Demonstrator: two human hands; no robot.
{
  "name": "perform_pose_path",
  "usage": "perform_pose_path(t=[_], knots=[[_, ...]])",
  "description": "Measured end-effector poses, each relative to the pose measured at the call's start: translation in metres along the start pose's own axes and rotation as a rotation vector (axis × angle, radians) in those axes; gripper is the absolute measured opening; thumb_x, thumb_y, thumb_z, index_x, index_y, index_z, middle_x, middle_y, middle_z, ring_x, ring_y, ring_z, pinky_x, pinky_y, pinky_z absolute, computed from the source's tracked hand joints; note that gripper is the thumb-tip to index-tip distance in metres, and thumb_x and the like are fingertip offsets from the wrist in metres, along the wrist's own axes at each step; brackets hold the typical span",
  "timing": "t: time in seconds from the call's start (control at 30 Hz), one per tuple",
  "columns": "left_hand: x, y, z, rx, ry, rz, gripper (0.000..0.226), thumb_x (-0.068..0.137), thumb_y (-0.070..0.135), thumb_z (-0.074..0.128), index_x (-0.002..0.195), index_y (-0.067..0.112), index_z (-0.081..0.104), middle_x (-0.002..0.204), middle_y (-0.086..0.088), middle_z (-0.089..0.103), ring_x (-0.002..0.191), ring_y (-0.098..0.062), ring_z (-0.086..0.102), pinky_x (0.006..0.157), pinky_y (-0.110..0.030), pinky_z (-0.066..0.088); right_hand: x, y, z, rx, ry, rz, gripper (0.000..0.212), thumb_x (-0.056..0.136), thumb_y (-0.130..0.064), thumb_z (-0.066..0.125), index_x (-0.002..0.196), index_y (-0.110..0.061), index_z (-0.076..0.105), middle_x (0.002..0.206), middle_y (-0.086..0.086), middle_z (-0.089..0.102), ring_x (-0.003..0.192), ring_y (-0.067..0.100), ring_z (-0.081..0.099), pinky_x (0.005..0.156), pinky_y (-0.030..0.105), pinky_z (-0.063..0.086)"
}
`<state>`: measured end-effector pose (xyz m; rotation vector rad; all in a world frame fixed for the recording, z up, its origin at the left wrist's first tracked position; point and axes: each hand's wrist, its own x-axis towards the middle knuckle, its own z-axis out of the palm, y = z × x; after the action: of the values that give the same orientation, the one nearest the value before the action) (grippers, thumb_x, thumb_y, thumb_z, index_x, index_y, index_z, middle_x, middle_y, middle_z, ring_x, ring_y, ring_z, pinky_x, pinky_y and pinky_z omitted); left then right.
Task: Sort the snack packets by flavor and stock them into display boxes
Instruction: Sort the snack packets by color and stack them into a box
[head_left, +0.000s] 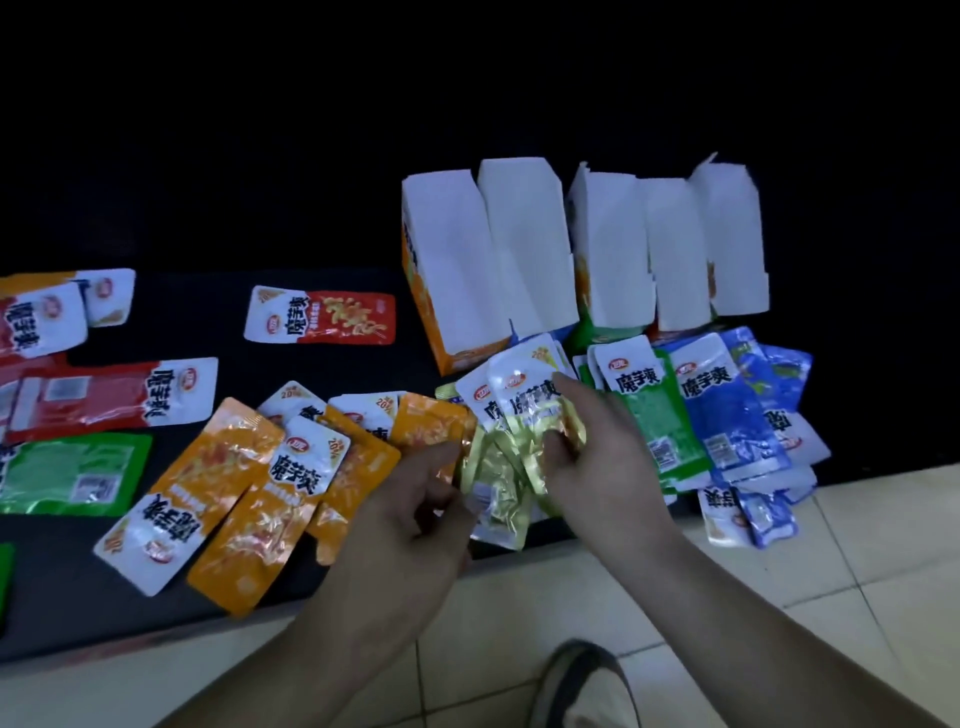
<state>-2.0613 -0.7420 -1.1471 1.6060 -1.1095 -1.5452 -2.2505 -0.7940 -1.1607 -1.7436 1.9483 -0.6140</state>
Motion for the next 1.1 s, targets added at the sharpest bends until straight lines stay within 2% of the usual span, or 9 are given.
perform_pose_path(t=[0.1,0.2,0.37,0.47,0.57,0.73,0.87,0.97,1.1], knots=[[-0.008,-0.007,-0.007,-0.02,0.028,0.023,0.04,0.1,0.018,0.064,0.128,0.045,0.054,0.089,0.011,0.067,0.071,-0.016,0.066,0.056,-0.02,0.049,0.01,0.008,0.008,-0.332,0.124,-0.109,0.049,0.082,-0.019,0.075,0.13,-0.023,0.068,0.122,0.009,0.064,0.113,0.033,0.049,0.086,0.044,0.047],[-0.013,-0.017,-0.018,-0.023,0.062,0.056,0.041,0.1,0.018,0.064,0.125,0.048,0.057,0.09,0.009,0.068,0.073,-0.015,0.067,0.06,-0.026,0.053,0.008,0.012,0.009,-0.42,0.197,-0.154,0.046,0.072,-0.021,0.082,0.117,-0.027,0.074,0.128,0.012,0.058,0.118,0.033,0.043,0.088,0.047,0.039],[-0.023,-0.047,-0.063,0.465,0.239,0.385,0.023,0.099,0.018,0.064,0.114,0.033,0.072,0.117,0.023,0.059,0.097,-0.007,0.063,0.07,-0.015,0.049,-0.002,-0.011,0.014,-0.361,0.182,-0.386,0.034,0.074,-0.01,0.075,0.107,-0.02,0.077,0.123,0.01,0.062,0.115,0.036,0.053,0.087,0.045,0.044],[-0.025,-0.067,-0.104,0.793,0.365,0.415,0.035,0.091,0.032,0.057,0.122,0.023,0.072,0.144,-0.003,0.054,0.129,-0.033,0.051,0.097,-0.049,0.051,-0.018,-0.042,0.035,-0.108,-0.039,-0.464,0.03,0.09,-0.021,0.062,0.116,-0.016,0.075,0.123,0.002,0.062,0.114,0.023,0.06,0.094,0.034,0.052],[-0.028,-0.084,-0.125,0.847,0.348,0.274,0.047,0.094,0.046,0.049,0.131,0.023,0.066,0.154,-0.01,0.049,0.145,-0.039,0.041,0.108,-0.062,0.043,-0.039,-0.067,0.066,-0.05,-0.326,-0.337,0.041,0.101,-0.038,0.053,0.138,-0.025,0.063,0.146,-0.011,0.048,0.132,0.008,0.05,0.101,0.029,0.052],[-0.031,-0.098,-0.122,0.879,0.331,0.242,0.055,0.094,0.049,0.046,0.139,0.023,0.062,0.156,-0.012,0.049,0.145,-0.038,0.042,0.108,-0.064,0.044,-0.043,-0.081,0.095,-0.027,-0.375,-0.212,0.048,0.103,-0.03,0.054,0.15,-0.025,0.048,0.156,-0.014,0.035,0.144,0.011,0.04,0.106,0.039,0.049],[-0.031,-0.088,-0.118,0.922,0.341,0.279,0.053,0.092,0.047,0.046,0.141,0.029,0.058,0.158,-0.005,0.047,0.143,-0.031,0.045,0.103,-0.054,0.048,-0.038,-0.084,0.097,0.005,-0.375,-0.217,0.05,0.101,-0.026,0.056,0.15,-0.026,0.049,0.157,-0.016,0.035,0.15,0.003,0.024,0.109,0.04,0.047],[-0.029,-0.083,-0.112,0.872,0.314,0.313,0.053,0.09,0.042,0.048,0.14,0.029,0.06,0.157,-0.001,0.048,0.136,-0.028,0.052,0.099,-0.05,0.049,-0.035,-0.092,0.095,0.036,-0.279,-0.281,0.049,0.098,-0.032,0.059,0.146,-0.023,0.055,0.149,-0.016,0.044,0.142,-0.002,0.032,0.103,0.04,0.053],[-0.025,-0.085,-0.128,0.724,0.316,0.423,0.046,0.093,0.026,0.058,0.139,0.024,0.061,0.155,-0.003,0.049,0.119,-0.029,0.056,0.094,-0.048,0.053,-0.031,-0.109,0.091,-0.015,-0.168,-0.332,0.059,0.093,-0.049,0.055,0.146,-0.022,0.055,0.149,-0.01,0.049,0.141,0.007,0.039,0.111,0.034,0.042]])
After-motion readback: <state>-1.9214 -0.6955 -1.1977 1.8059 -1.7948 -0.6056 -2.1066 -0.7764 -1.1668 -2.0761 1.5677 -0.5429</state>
